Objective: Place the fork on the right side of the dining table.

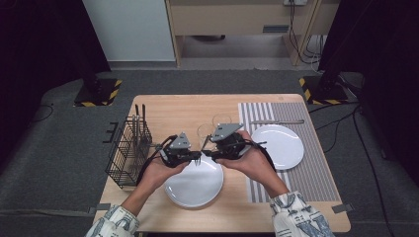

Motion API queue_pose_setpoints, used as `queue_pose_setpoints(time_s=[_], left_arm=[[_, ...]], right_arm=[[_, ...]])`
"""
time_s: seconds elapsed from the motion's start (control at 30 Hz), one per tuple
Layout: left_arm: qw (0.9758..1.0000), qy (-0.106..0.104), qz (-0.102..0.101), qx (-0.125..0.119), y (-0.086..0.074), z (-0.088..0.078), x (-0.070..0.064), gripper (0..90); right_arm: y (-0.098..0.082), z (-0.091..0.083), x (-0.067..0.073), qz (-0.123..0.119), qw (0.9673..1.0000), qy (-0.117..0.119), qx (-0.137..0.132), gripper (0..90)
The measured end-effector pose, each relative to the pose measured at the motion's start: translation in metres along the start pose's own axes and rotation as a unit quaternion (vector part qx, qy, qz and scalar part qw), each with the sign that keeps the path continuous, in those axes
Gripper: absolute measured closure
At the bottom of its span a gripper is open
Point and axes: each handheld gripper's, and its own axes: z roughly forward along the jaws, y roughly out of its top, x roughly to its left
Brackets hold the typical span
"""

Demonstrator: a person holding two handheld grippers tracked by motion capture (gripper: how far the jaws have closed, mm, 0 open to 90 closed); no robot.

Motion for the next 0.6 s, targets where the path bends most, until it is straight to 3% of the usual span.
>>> queue_pose_setpoints(time_s=[0.27,0.6], left_arm=[[0.9998,0.009,0.003,0.018,-0.004,0.0044,0.0008,87.0],[0.9995,0.007,0.005,0.031,-0.0034,0.0104,-0.0004,87.0]], right_arm=[[0.0017,0.0029,-0.0018,-0.018,0.9993,-0.01,0.03,49.1],[0.01,-0.0054,-0.0051,-0.008,0.9998,-0.006,0.017,48.6]])
